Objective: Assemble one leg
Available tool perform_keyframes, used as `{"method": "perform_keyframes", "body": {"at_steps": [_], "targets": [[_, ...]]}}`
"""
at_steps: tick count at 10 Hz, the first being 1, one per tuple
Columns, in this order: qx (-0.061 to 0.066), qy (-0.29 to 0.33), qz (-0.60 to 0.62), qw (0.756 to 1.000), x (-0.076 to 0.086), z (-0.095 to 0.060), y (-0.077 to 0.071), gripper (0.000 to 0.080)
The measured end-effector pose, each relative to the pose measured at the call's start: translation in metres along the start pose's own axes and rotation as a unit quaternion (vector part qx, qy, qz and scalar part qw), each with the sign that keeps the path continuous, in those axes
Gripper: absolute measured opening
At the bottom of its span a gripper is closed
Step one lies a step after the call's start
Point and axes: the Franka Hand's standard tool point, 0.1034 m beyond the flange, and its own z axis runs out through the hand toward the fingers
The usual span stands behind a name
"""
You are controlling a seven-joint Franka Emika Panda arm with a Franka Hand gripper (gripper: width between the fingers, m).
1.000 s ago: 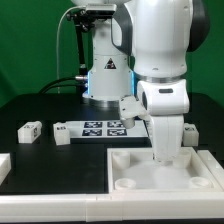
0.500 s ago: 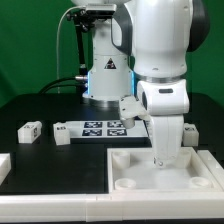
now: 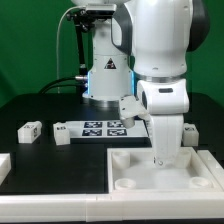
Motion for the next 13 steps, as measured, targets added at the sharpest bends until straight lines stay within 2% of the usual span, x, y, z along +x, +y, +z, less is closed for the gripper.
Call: {"method": "perform_keyframes", "body": {"at_steps": [3, 4, 5, 8, 10, 11, 13], "targets": [[-0.012, -0.009, 0.034, 0.999, 0.000, -0.026, -0.020, 0.0649], [-0.019, -0.011, 0.047, 0.999, 0.000, -0.035, -0.028, 0.0649], [-0.022, -0.012, 0.060, 0.998, 0.001, -0.040, -0.032, 0.0649], [-0.020, -0.010, 0.127, 0.992, 0.001, -0.037, -0.032, 0.0649], [-0.019, -0.005, 0.232, 0.973, 0.000, -0.036, -0.033, 0.0649], [-0.014, 0.004, 0.300, 0.954, -0.003, -0.033, -0.036, 0.0649], [-0.005, 0.007, 0.420, 0.907, 0.000, -0.029, -0.046, 0.0649]]}}
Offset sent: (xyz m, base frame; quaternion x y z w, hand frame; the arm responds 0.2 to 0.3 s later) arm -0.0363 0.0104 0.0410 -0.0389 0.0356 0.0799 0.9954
